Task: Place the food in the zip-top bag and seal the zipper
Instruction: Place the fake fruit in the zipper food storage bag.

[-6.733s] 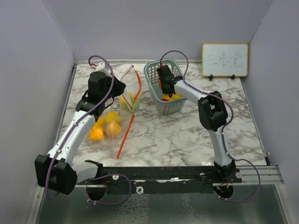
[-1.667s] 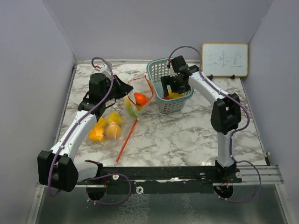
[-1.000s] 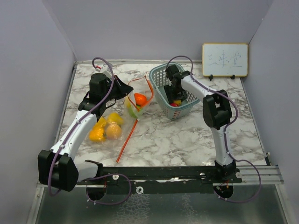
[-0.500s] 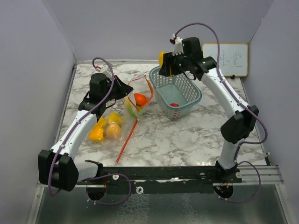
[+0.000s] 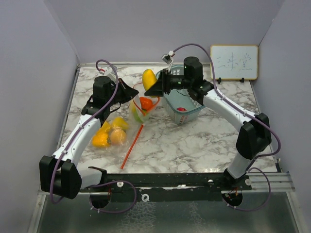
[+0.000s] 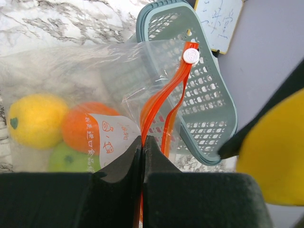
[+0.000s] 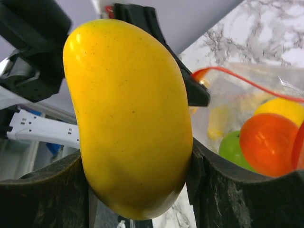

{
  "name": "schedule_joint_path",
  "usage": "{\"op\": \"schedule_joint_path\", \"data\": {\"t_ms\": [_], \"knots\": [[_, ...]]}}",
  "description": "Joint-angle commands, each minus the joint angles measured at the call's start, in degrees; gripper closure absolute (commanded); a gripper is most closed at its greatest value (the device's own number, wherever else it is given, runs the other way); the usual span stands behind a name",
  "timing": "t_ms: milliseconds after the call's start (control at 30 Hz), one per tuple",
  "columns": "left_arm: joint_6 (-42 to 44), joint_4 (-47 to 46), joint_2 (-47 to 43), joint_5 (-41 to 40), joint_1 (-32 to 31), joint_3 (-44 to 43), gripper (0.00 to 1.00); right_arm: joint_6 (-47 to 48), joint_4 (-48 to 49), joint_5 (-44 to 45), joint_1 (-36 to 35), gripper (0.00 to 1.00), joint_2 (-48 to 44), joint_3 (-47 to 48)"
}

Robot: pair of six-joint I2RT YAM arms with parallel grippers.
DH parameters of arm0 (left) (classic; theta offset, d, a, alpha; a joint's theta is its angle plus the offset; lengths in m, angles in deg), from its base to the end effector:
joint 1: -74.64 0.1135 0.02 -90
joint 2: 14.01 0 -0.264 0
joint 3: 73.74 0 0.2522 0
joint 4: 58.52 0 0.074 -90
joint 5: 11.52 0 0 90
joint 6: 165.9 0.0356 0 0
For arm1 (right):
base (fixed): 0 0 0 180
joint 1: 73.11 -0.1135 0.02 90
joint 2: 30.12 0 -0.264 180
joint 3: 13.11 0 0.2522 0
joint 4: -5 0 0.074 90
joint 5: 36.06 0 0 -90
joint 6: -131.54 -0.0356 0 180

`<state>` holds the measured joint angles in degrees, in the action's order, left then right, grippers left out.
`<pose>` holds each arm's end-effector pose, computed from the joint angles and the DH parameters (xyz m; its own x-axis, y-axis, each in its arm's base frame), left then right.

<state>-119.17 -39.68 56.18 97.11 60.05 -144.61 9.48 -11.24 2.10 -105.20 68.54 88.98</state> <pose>0.2730 -0.0828 0.3313 -0.5846 -0.5190 -0.6236 0.1810 0.6659 -0.7238 0.3283 0.2389 0.3683 -0.6782 -0.0382 -0.7339 -0.7290 0.1610 0.6653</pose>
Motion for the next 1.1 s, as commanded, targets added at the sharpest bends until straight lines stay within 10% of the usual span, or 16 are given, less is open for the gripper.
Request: {"op": "schedule_joint_path", "data": {"t_ms": [0,400,600,1067], "knots": [[-1.8,-3.0,-1.3,1.8,0.3,-0.3,1.0,-10.2,15.4,6.1,-0.6,0.73,0.2,-7.7],[-2.5,-3.5,-2.6,2.2,0.4,0.3,1.0,-2.7,-3.4,20.0,-6.4,0.57,7.3,-1.6],[-2.5,-3.7,-2.6,2.2,0.4,0.4,1.0,0.9,-12.0,27.2,-7.1,0.0,6.9,1.9],[-2.9,-4.1,-2.8,2.1,0.4,0.9,1.0,7.7,-23.9,34.4,-7.1,0.0,1.6,11.7]]}}
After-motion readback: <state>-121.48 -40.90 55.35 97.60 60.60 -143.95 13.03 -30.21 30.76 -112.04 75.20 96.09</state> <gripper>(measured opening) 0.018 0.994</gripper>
